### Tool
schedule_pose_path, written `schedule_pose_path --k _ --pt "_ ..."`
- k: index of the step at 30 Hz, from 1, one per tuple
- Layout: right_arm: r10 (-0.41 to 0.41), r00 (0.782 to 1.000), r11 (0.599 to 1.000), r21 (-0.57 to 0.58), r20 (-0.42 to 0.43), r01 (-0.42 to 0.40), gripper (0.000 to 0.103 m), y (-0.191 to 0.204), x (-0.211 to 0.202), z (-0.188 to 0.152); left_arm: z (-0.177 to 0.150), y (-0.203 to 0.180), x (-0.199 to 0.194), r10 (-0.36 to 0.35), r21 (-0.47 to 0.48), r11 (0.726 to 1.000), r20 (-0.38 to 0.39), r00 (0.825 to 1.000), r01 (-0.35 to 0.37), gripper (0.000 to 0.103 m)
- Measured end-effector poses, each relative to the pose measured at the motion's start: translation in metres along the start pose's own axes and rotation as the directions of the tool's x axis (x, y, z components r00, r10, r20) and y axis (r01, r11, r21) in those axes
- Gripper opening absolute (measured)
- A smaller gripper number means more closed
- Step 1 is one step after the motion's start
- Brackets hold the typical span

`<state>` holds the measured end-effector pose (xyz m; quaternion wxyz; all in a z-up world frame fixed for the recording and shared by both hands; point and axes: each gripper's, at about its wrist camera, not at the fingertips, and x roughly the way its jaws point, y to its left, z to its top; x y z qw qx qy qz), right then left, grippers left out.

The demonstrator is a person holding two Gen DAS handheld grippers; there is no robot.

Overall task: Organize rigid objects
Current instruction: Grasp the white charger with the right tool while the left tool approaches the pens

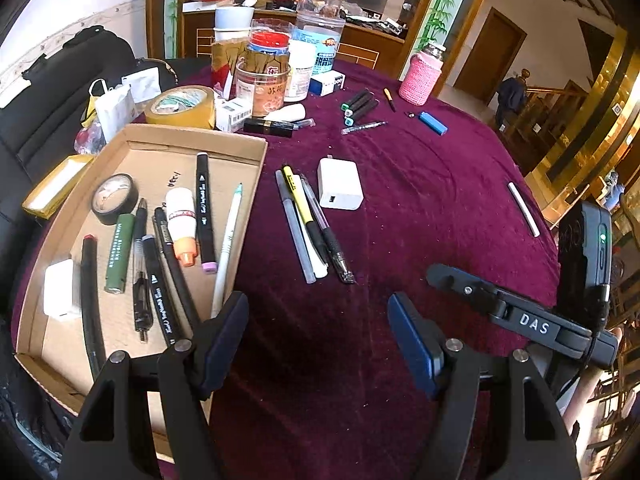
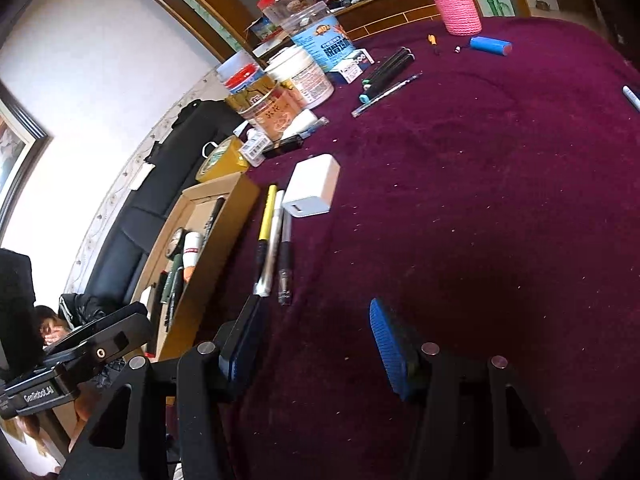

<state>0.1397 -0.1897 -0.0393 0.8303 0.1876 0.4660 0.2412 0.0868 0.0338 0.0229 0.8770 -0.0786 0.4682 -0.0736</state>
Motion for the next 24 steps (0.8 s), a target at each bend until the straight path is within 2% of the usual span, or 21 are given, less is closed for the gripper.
schedule_pose_path --k 10,17,24 --pt "-0.016 0.999 1.0 -0.009 -0.049 0.016 0.059 0.016 0.037 0.037 -0.001 0.012 -0.002 0.003 -0.017 1.0 0.007 1.0 -0.003 0.071" --pt "-0.099 0.993 0.995 0.0 -0.071 0.099 0.059 0.03 0.073 0.071 0.001 0.028 -0.009 -0.004 -0.028 1.0 0.024 1.0 0.005 0.071" --pt "-0.22 0.968 0.976 -0.037 -0.118 0.217 0.059 0.041 0.116 0.094 0.003 0.043 -0.007 -0.027 -0.057 0.998 0.021 0.999 0.028 0.072"
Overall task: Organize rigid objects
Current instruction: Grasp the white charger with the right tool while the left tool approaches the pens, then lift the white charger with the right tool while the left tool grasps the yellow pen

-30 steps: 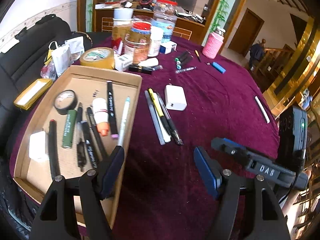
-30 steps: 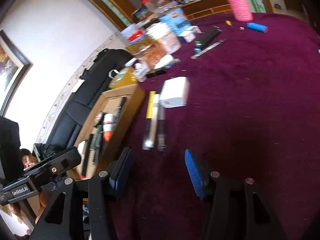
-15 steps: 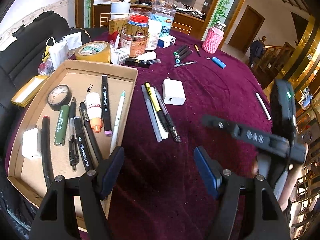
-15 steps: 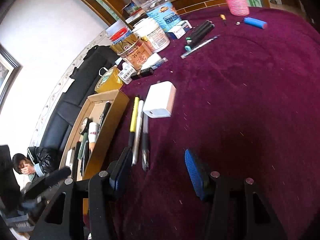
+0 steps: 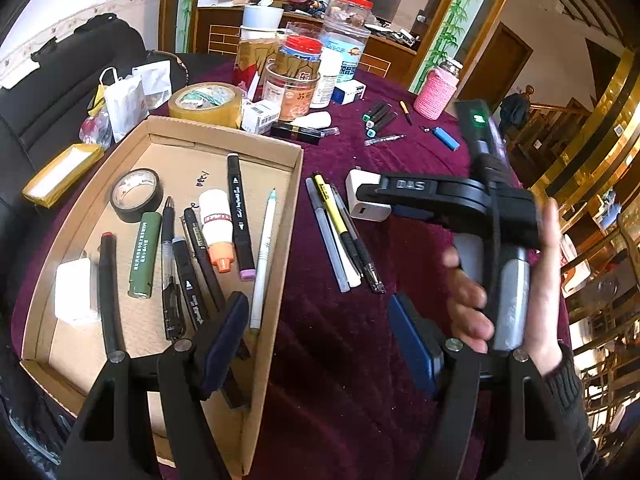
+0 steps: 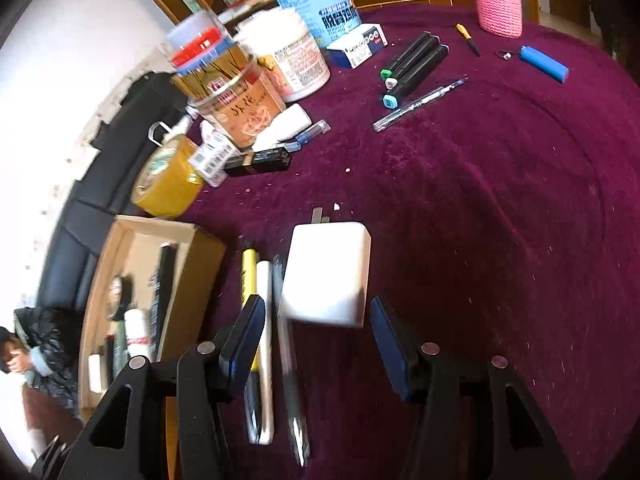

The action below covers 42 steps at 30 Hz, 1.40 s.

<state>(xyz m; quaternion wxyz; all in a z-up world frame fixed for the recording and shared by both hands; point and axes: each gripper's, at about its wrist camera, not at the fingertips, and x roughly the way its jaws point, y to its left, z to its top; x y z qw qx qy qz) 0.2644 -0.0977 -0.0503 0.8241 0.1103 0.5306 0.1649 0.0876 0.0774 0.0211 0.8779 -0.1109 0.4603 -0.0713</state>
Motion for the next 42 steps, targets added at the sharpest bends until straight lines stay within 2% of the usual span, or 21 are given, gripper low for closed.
schedule_pose_path --k 5,6,9,16,19,25,29,32,39,40,42 --pt "-0.119 0.993 0.992 -0.046 0.018 0.119 0.059 0.012 0.015 0.006 0.002 0.004 0.002 -0.005 -0.009 1.0 -0.01 1.0 0.005 0.072" --pt "-0.121 0.992 0.991 -0.053 0.023 0.123 0.053 0.013 0.014 0.005 0.003 0.004 0.003 -0.007 -0.007 1.0 -0.012 1.0 0.007 0.072" --pt "-0.137 0.99 0.987 -0.077 0.029 0.139 0.053 0.018 0.012 0.001 0.004 -0.002 0.004 -0.007 0.008 1.0 -0.013 1.0 0.007 0.071" --pt "-0.039 0.997 0.999 -0.014 0.074 0.04 0.052 -0.015 -0.03 -0.022 0.01 -0.021 0.016 -0.027 0.023 0.999 -0.049 0.998 0.028 0.071" --pt "-0.024 0.994 1.0 0.016 0.106 0.023 0.051 -0.047 -0.051 -0.035 0.017 -0.034 0.029 -0.003 0.049 0.999 -0.062 0.998 0.006 0.071" --pt "0.039 0.989 0.994 0.097 0.14 -0.053 0.05 -0.09 -0.06 -0.041 0.046 -0.058 0.071 0.06 0.064 0.997 -0.129 0.99 -0.052 0.07" --pt "0.028 0.991 0.997 0.066 0.132 -0.037 0.05 -0.089 -0.059 -0.041 0.064 -0.063 0.103 0.148 0.077 0.988 -0.175 0.973 -0.136 0.057" --pt "0.016 0.991 0.998 0.056 0.134 -0.024 0.051 -0.087 -0.06 -0.042 0.071 -0.06 0.122 0.173 0.064 0.985 -0.218 0.96 -0.163 0.049" --pt "-0.009 0.994 0.999 0.052 0.105 0.004 0.05 -0.085 -0.054 -0.045 0.072 -0.054 0.145 0.231 0.059 0.973 -0.251 0.94 -0.224 0.046" --pt "-0.014 0.994 0.999 0.05 0.106 0.009 0.05 -0.084 -0.054 -0.046 0.072 -0.053 0.146 0.235 0.057 0.972 -0.253 0.938 -0.228 0.044" --pt "-0.025 0.994 0.999 0.04 0.108 0.021 0.05 -0.082 -0.054 -0.047 0.071 -0.051 0.149 0.23 0.054 0.973 -0.26 0.938 -0.223 0.032"
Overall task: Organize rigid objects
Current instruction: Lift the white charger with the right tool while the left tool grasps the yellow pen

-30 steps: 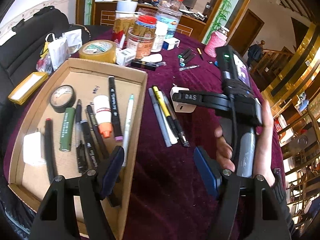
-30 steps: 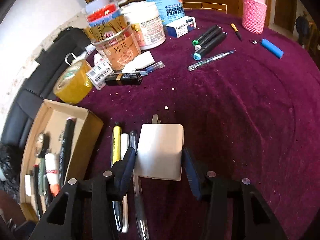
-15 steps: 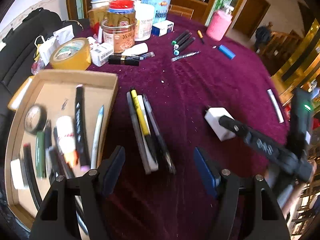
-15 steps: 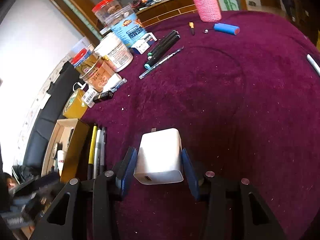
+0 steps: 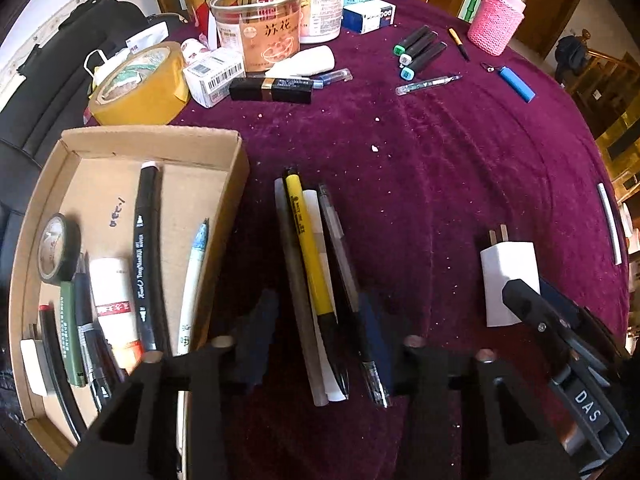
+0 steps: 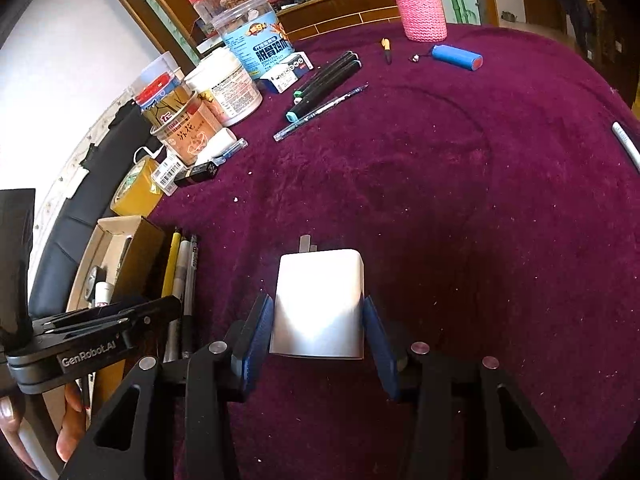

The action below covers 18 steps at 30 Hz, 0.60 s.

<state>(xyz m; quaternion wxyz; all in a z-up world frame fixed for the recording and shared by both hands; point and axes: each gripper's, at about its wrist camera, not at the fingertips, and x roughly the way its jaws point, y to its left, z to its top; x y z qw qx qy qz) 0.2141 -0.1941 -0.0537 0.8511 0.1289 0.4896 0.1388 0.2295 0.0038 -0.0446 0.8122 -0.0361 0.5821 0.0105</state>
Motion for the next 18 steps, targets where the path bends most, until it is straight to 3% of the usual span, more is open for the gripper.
schedule_pose_path --k 2,6,8,14,18 --pt "-0.003 1.0 1.0 -0.001 0.001 0.003 0.051 0.0 0.0 0.0 0.0 0.001 0.005 -0.008 -0.005 1.0 -0.016 1.0 0.008 0.022" --pt "-0.008 1.0 1.0 -0.007 0.003 0.008 0.051 0.002 0.001 0.0 -0.002 0.005 0.002 -0.031 -0.018 0.999 -0.001 1.0 0.031 0.017" --pt "-0.008 1.0 1.0 -0.007 0.005 0.008 0.051 0.002 0.001 0.0 -0.003 0.006 -0.002 -0.038 -0.015 0.999 0.008 0.999 0.038 0.009" --pt "-0.019 1.0 1.0 -0.008 0.004 0.019 0.052 0.005 0.003 0.0 -0.01 0.007 -0.005 -0.038 0.002 0.999 0.016 0.999 0.038 0.008" --pt "-0.076 0.997 0.995 -0.062 -0.012 0.075 0.054 0.014 0.012 -0.003 -0.021 0.011 -0.016 -0.071 -0.001 0.997 0.039 0.997 0.071 0.008"
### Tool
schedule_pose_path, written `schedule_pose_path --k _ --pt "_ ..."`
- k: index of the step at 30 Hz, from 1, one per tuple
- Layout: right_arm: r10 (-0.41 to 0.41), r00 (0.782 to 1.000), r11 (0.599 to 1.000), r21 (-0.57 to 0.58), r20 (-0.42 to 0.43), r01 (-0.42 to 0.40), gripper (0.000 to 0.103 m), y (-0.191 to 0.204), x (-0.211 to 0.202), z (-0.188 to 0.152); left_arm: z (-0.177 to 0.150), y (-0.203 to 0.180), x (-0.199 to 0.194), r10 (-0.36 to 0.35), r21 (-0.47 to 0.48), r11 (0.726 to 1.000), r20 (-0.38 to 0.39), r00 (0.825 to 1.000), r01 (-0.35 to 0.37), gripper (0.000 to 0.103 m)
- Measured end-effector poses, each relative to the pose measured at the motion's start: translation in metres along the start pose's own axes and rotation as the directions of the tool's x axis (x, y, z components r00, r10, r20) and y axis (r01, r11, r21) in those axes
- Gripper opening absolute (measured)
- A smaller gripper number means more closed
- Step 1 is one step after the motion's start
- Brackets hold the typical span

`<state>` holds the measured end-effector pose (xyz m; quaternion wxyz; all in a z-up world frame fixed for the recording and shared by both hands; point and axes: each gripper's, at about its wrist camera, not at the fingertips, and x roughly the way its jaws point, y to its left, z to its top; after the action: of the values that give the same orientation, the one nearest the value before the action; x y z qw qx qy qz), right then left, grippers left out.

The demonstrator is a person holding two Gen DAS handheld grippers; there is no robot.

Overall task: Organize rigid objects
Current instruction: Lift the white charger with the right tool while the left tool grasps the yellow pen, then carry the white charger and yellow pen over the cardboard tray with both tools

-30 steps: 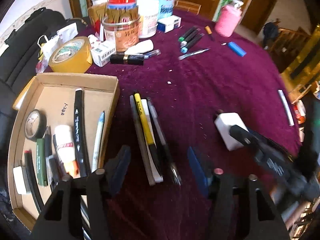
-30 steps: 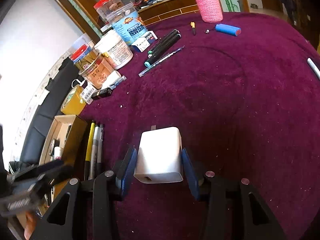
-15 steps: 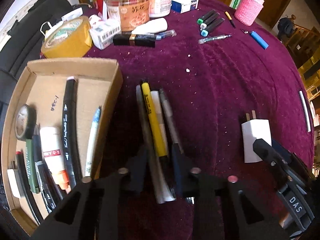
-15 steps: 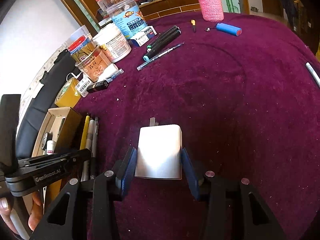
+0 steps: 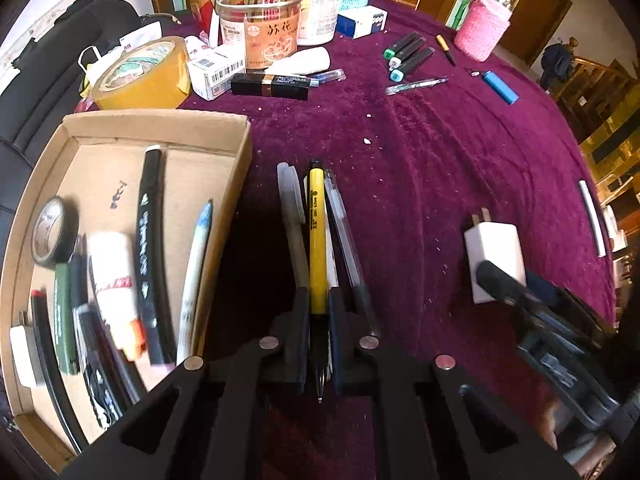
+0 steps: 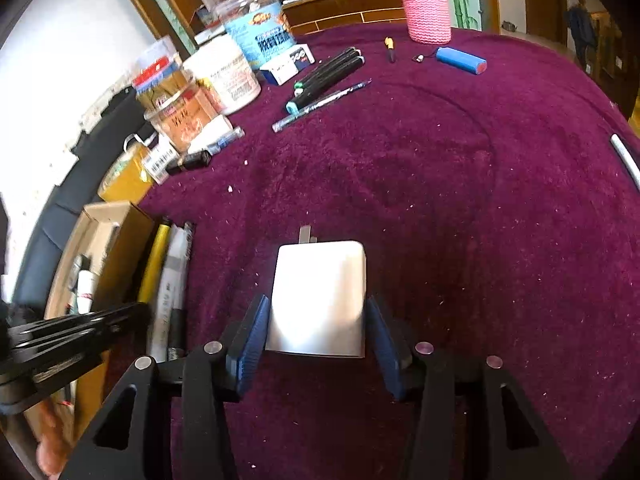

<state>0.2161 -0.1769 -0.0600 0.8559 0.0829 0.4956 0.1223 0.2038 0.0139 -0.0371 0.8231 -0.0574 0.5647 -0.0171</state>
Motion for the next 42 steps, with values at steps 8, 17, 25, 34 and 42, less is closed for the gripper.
schedule_pose_path --k 8,17,25,34,42 --pt "-0.002 0.999 1.0 -0.025 0.043 0.004 0.052 -0.002 0.001 -0.003 -0.041 0.015 -0.039 -0.089 -0.027 0.996 0.062 0.994 0.09 0.008" --pt "0.045 0.999 0.998 0.035 -0.002 -0.045 0.051 0.0 -0.003 -0.005 -0.069 0.028 -0.079 -0.144 0.004 0.989 0.099 0.985 0.145 0.008" --pt "0.203 0.978 0.975 0.103 -0.048 -0.198 0.052 0.018 -0.022 -0.05 -0.083 0.061 -0.092 -0.178 -0.051 0.982 0.093 0.98 0.184 0.009" --pt "0.292 0.956 0.955 0.061 -0.032 -0.29 0.052 0.07 -0.051 -0.073 -0.091 0.092 -0.098 -0.205 -0.103 0.971 0.103 0.973 0.216 0.009" --pt "0.321 0.947 0.947 -0.023 -0.002 -0.321 0.052 0.128 -0.066 -0.059 -0.079 0.144 -0.118 -0.181 -0.162 0.965 0.166 0.969 0.208 0.009"
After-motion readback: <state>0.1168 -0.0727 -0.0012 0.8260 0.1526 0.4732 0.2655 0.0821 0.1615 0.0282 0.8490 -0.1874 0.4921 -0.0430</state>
